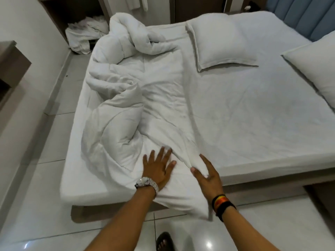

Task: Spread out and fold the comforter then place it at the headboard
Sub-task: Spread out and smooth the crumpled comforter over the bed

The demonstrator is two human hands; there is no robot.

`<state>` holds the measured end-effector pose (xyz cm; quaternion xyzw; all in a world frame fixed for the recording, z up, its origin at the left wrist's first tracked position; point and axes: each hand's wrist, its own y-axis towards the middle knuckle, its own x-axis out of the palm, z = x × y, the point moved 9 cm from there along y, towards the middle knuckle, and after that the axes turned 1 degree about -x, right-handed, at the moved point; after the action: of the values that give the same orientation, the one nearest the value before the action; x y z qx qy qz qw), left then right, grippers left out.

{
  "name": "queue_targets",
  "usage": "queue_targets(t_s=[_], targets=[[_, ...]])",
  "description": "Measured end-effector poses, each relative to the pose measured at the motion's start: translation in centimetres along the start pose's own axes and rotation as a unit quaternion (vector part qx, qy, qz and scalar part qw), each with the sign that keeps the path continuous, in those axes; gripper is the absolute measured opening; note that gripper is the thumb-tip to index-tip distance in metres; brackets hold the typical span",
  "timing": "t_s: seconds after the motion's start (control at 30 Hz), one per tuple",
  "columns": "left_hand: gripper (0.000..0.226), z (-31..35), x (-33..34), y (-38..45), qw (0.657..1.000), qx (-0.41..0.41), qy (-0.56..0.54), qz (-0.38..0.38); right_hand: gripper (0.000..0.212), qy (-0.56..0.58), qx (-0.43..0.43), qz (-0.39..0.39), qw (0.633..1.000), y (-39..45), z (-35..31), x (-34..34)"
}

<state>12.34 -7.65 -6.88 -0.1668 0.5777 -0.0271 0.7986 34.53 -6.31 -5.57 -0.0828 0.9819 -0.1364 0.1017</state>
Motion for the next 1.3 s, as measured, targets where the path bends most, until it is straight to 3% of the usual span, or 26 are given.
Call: queue_targets(t_s=[0.17, 0.27, 0.37, 0.43, 0.53, 0.63, 0.73, 0.83, 0.97, 1.03, 1.3], targets=[[0.077, 6.4, 8.8, -5.2, 0.999, -0.004, -0.008, -0.040, 0.056, -0.050, 0.052, 0.019, 0.997, -6.0, 7.4, -7.3], [0.072, 9.2, 12.8, -7.7, 0.998, -0.008, 0.001, -0.056, 0.062, -0.094, 0.088, 0.029, 0.991, -8.4, 11.0, -10.3], [0.068, 10.0, 13.8, -9.3, 0.998, 0.012, -0.003, -0.063, 0.073, -0.199, 0.123, 0.009, 0.972, -8.3, 12.6, -10.7], [0.065, 7.9, 12.2, -10.0, 1.000, 0.022, -0.005, -0.022, 0.077, -0.301, 0.133, 0.018, 0.944, -7.9, 11.7, -9.7], [0.064, -0.4, 6.9, -10.9, 0.992, -0.048, -0.028, 0.112, 0.077, -0.370, 0.046, 0.019, 0.928, -6.8, 7.8, -4.7], [0.074, -12.0, 1.2, -12.7, 0.950, -0.190, -0.074, 0.235, 0.073, -0.353, -0.065, -0.039, 0.933, -5.3, 3.7, 3.5], [0.116, -23.9, -1.3, -14.7, 0.891, -0.330, -0.150, 0.273, 0.070, -0.348, -0.125, -0.097, 0.924, -4.0, 1.0, 12.6], [0.148, -33.7, -1.4, -15.4, 0.858, -0.408, -0.196, 0.245, 0.071, -0.384, -0.167, -0.151, 0.895, -2.6, 0.1, 21.9], [0.157, -39.6, -1.0, -12.5, 0.872, -0.353, -0.276, 0.196, 0.076, -0.435, -0.194, -0.205, 0.855, -0.8, 0.6, 31.3], [0.153, -40.2, -0.4, -11.2, 0.859, -0.315, -0.356, 0.189, 0.080, -0.447, -0.192, -0.216, 0.847, 0.0, 1.3, 34.3], [0.116, -37.5, -3.4, -10.6, 0.869, -0.248, -0.385, 0.188, 0.080, -0.481, -0.160, -0.206, 0.837, 0.2, 1.6, 35.8]])
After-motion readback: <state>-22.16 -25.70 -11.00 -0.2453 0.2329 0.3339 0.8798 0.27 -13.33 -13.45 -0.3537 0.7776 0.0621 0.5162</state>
